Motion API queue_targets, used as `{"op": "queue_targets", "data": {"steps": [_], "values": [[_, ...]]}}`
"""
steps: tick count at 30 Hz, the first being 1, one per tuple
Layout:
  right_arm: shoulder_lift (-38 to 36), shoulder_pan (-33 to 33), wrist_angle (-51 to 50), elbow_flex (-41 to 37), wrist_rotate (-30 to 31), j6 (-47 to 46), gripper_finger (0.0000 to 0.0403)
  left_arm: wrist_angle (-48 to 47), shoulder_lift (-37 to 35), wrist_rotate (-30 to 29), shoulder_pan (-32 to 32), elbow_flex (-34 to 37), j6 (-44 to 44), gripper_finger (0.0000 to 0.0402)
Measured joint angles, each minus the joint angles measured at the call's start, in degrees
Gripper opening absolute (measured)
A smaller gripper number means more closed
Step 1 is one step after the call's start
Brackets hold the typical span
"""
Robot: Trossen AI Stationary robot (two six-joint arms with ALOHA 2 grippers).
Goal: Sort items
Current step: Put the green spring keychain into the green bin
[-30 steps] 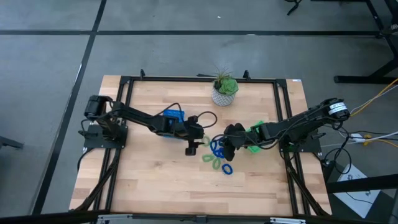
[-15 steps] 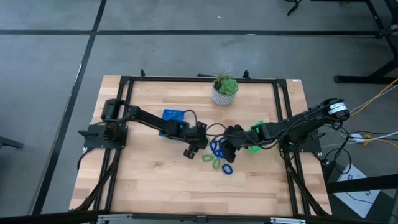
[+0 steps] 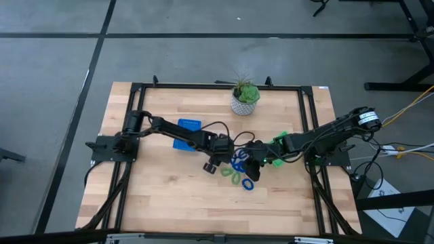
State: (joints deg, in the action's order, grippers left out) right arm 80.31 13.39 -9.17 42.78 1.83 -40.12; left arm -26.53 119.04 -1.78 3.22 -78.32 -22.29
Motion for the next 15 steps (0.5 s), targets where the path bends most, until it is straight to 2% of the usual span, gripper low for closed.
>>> {"op": "queue_targets", "data": {"steps": [5,11,15], "values": [[0.0,0.0,0.1,0.0,0.0,-0.3,0.0103,-2.1,0.0,3.1,-0.1,0.0,2.3,0.0087],[0.0,0.0,0.2,0.0,0.0,-1.5,0.0103,-4.3,0.1,3.6,0.0,0.0,3.1,0.0017],[0.0,0.0,0.1,0.0,0.0,-1.5,0.0103,-4.4,-0.7,3.1,0.2,0.2,4.2,0.0015]]}}
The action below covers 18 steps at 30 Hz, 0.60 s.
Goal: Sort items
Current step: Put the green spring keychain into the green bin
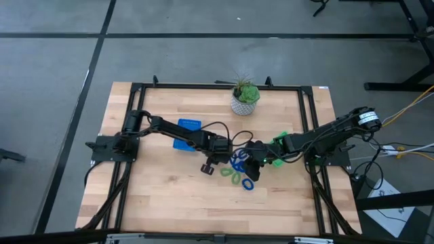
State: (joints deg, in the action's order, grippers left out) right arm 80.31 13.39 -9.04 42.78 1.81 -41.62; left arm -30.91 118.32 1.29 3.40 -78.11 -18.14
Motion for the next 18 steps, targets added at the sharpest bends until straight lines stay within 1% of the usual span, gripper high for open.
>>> {"op": "queue_targets", "data": {"steps": [3,6,14,18], "values": [[0.0,0.0,0.0,0.0,0.1,0.3,0.0103,-3.0,-1.7,-0.3,0.0,0.4,1.5,0.0016],[0.0,0.0,0.1,0.0,0.1,1.5,0.0103,-6.5,-4.0,-2.8,0.4,1.3,2.3,0.0012],[0.0,0.7,0.8,0.0,0.2,2.0,0.0103,-9.7,-8.4,-5.9,2.0,2.0,4.9,0.001],[0.0,0.8,2.3,0.0,2.0,2.9,0.0103,-10.1,-10.5,-6.9,3.4,2.0,5.6,0.001]]}}
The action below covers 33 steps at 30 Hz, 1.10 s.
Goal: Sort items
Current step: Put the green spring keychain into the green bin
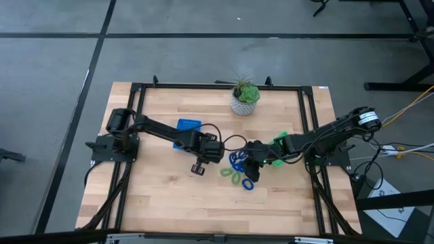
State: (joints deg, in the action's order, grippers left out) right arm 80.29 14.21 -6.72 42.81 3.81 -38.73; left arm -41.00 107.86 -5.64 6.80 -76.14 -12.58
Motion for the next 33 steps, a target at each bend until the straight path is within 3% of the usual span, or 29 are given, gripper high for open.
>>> {"op": "queue_targets", "data": {"steps": [5,9,18,23,27,33], "values": [[0.0,0.5,3.0,0.0,1.3,2.1,0.0103,1.0,-3.3,-0.7,0.6,0.6,1.8,0.001],[0.0,1.4,4.8,0.0,2.7,4.7,0.0103,7.0,-8.7,1.0,0.6,7.1,5.6,0.0009],[0.0,2.2,14.4,0.0,14.8,15.4,0.0103,41.6,-24.1,11.8,1.2,26.2,16.7,0.001],[0.0,2.2,22.3,0.0,13.9,23.0,0.0103,56.2,-28.0,18.9,1.2,32.0,19.3,0.0011],[0.0,2.2,27.6,0.0,9.2,28.2,0.0103,63.0,-28.8,23.7,0.8,33.5,20.8,0.0011],[0.0,2.3,34.8,0.0,3.2,33.5,0.0103,71.2,-27.5,26.1,0.5,33.6,21.0,0.0012]]}}
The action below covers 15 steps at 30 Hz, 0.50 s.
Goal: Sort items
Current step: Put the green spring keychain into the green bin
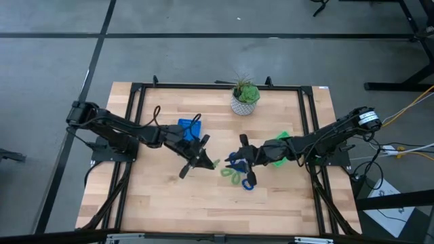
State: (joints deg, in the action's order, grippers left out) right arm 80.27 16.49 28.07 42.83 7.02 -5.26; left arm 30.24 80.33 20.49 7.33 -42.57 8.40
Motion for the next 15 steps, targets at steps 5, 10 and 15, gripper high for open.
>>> {"op": "queue_targets", "data": {"steps": [5,10,15], "values": [[0.0,-0.5,2.1,0.0,-0.8,1.3,0.0112,3.5,0.6,1.2,0.0,-0.1,0.0,0.0012],[0.0,-1.5,2.9,0.0,-0.7,-0.2,0.0164,5.8,0.7,1.2,0.0,-0.1,0.4,0.0012],[0.0,-2.0,5.8,0.0,-0.6,-1.0,0.022,5.9,0.7,1.1,0.0,-0.1,0.3,0.0012]]}}
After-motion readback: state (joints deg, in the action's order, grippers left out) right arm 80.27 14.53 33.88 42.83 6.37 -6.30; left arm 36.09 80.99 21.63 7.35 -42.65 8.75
